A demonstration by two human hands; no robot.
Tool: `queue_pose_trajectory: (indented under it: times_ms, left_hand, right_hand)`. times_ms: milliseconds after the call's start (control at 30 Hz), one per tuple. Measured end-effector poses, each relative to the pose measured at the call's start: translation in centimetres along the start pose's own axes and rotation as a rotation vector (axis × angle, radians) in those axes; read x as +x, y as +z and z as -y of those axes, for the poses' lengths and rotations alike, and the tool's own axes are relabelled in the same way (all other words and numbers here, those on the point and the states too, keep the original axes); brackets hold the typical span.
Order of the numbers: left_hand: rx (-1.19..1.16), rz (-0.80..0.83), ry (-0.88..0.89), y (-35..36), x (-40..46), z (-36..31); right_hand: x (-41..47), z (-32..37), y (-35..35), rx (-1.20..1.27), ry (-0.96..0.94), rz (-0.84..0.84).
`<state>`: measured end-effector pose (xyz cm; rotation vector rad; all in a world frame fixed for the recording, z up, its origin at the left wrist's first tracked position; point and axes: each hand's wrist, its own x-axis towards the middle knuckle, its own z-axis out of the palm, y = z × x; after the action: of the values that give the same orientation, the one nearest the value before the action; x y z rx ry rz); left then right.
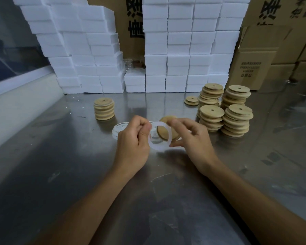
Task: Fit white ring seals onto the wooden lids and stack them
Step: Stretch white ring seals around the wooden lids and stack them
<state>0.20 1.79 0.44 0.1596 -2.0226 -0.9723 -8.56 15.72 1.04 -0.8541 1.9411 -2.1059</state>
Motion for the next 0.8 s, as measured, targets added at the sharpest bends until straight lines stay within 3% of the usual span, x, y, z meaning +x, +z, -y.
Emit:
queue_pose_trajectory:
  times_ms: [267, 500, 633, 800]
  left_hand:
    - [-0.033, 0.046, -0.066, 0.6, -0.3, 0.5]
    - [-0.305, 0.245, -0.411, 1.0, -0.1, 1.1]
    - [-0.415, 0.198, -0.44, 0.6, 0.1, 1.2]
    - [-0.333, 0.178, -0.372, 0.7, -0.1, 0.9]
  right_hand:
    - [-0.5, -0.4, 0.9, -0.088, -0.094, 0.026]
    - [-0.6, -0.1, 0.9, -0.128, -0.165, 0.044]
    - [-0.8, -0.3, 1.1, -0.206, -0.185, 0.024]
    - [-0.6, -0.5, 0.8, -0.264, -0.221, -0.049]
